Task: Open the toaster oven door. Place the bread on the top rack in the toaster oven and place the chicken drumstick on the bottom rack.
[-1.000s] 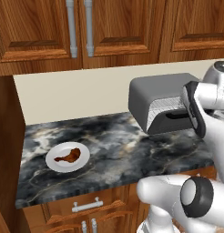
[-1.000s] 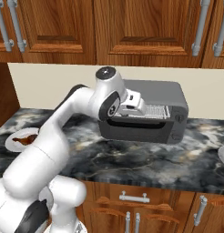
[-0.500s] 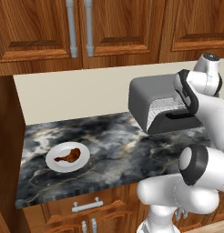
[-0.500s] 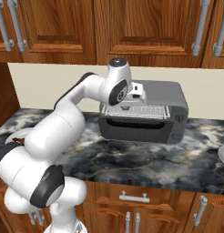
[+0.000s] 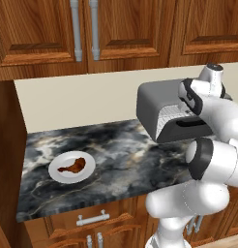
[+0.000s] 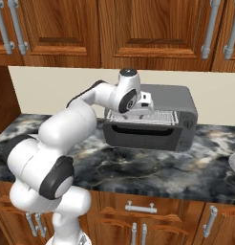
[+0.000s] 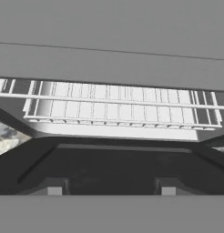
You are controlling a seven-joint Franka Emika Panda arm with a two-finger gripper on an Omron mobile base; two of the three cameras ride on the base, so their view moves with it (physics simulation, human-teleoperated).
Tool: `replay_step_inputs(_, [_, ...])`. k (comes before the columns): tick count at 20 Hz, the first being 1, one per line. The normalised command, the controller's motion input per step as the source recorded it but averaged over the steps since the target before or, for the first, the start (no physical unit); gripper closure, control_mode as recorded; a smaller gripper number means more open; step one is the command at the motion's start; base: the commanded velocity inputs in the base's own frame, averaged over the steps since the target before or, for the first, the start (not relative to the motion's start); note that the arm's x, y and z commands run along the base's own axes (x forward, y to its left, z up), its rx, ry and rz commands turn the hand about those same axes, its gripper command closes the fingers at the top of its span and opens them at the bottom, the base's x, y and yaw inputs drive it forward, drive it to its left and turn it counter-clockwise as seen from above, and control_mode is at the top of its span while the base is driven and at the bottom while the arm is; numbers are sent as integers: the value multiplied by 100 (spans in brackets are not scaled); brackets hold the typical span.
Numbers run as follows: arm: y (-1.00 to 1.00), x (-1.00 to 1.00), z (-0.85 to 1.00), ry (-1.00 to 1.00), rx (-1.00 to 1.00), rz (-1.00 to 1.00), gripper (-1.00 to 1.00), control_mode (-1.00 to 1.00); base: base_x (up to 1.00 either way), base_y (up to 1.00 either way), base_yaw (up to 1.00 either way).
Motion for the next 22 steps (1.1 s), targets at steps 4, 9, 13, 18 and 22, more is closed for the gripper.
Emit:
replay_step_inputs(4, [0, 14, -19, -3, 0, 0, -100, -100, 0, 0, 0])
replay_step_inputs(9, [0, 25, -19, -1, 0, 3, -100, -100, 0, 0, 0])
replay_step_inputs(13, [0, 25, -30, -2, 0, 5, -100, -100, 0, 0, 0])
replay_step_inputs(18, [0, 19, -27, -6, 0, 7, -100, -100, 0, 0, 0])
replay_step_inputs(22, [0, 14, -17, -8, 2, 6, -100, -100, 0, 0, 0])
